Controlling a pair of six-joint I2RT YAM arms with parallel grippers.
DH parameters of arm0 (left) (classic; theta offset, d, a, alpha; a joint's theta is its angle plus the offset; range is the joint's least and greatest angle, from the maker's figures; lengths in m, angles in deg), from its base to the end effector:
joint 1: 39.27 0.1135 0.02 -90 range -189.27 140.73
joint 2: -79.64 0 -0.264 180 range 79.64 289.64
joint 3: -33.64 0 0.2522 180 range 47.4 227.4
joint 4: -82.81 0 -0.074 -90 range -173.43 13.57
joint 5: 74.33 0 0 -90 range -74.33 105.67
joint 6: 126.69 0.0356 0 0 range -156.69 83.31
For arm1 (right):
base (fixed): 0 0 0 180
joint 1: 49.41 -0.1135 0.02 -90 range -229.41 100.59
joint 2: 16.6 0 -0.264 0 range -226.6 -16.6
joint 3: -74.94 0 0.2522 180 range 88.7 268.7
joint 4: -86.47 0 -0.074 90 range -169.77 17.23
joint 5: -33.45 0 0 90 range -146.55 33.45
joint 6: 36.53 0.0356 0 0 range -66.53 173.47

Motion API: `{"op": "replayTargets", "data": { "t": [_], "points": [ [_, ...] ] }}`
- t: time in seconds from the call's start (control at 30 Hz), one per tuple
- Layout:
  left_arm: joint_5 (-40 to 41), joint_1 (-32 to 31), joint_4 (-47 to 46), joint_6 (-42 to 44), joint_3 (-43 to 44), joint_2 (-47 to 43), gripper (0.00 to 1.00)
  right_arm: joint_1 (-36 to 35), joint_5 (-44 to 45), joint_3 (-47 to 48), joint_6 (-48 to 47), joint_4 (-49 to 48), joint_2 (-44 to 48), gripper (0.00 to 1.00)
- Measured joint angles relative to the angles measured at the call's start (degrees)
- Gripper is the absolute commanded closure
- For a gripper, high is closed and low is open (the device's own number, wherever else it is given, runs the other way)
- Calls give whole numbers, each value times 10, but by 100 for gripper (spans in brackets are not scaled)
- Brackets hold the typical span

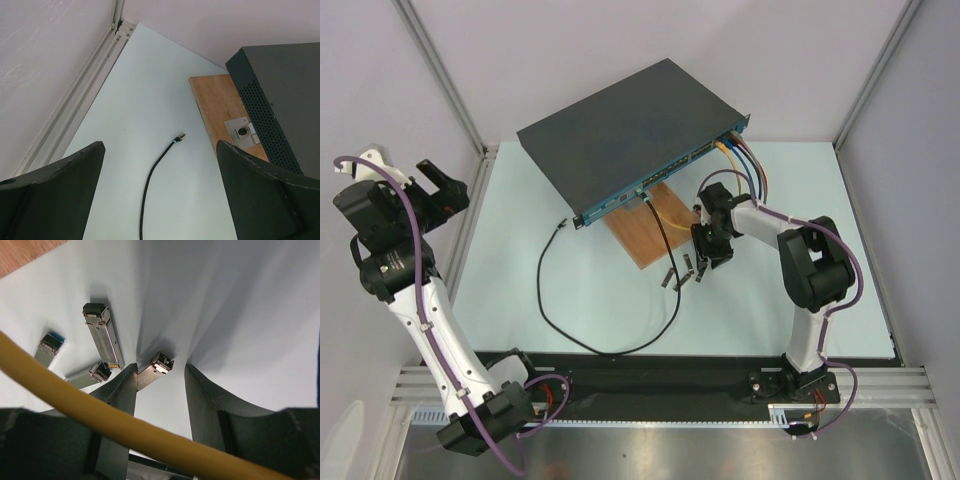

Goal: Insert the plug into the switch port

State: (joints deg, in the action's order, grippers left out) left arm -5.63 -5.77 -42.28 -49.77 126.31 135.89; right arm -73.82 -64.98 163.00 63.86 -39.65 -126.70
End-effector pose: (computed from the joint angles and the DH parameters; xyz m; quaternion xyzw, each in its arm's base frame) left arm 0.1555 0.0874 0.4488 -0.2161 0.7753 -0.0458 0.5917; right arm 0.3357 0.1581 0.1608 -0.1297 0.9813 0.1062 0.0948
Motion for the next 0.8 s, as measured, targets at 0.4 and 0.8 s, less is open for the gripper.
{"op": "replayTargets", "data": {
  "t": [0.4, 0.8],
  "points": [
    [-5, 0, 0, 2, -1, 0, 0, 11, -34, -4, -15, 3, 1, 84],
    [-18, -4, -1, 19, 3, 0, 0, 20, -33, -20, -19, -1, 14, 73]
  ]
}}
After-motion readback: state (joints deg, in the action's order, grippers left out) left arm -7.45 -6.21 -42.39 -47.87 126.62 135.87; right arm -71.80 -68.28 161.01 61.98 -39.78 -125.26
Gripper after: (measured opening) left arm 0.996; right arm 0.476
